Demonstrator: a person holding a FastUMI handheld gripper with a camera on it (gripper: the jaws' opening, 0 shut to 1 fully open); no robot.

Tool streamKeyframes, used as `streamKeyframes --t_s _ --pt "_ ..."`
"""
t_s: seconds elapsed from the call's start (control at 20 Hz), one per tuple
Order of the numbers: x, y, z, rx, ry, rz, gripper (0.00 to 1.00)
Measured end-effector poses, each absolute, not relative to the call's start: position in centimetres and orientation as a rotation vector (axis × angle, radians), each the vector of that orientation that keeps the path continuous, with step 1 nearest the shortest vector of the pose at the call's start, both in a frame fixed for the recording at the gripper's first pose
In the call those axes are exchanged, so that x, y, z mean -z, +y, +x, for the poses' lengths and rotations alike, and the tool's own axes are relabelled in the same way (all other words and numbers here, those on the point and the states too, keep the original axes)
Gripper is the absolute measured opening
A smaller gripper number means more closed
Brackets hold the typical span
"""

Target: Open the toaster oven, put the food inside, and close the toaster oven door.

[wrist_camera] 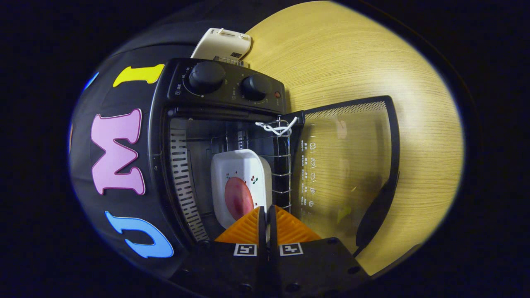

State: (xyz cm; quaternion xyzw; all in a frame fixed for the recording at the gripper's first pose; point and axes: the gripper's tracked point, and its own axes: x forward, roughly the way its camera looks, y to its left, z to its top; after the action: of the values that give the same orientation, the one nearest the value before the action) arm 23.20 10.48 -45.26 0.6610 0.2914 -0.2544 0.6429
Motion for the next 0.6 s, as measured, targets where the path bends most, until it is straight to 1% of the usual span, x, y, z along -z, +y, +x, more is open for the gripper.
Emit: streamKeyframes --t_s 0.15,0.2,0.25,0.3,0.35,0.45,0.5,0.55,0.6 --pt "45.4 10.7 22.9 0.568 0.682 1.509 0.14" --pt "45.3 11.1 22.8 0.559 0.69 1.513 0.12" --pt "45.4 11.3 22.7 0.551 0.711 1.515 0.15" --pt "45.3 11.7 22.3 0.543 0.728 1.519 0.48" --pt "45.2 12.2 22.1 0.535 0.74 1.521 0.54" --pt "45.1 12.1 21.6 0.521 0.762 1.508 0.72" --pt "45.1 12.1 21.3 0.517 0.774 1.5 0.9" --pt "44.8 12.2 21.0 0.511 0.786 1.491 0.97" --pt "44.4 12.3 20.4 0.502 0.801 1.48 0.98"
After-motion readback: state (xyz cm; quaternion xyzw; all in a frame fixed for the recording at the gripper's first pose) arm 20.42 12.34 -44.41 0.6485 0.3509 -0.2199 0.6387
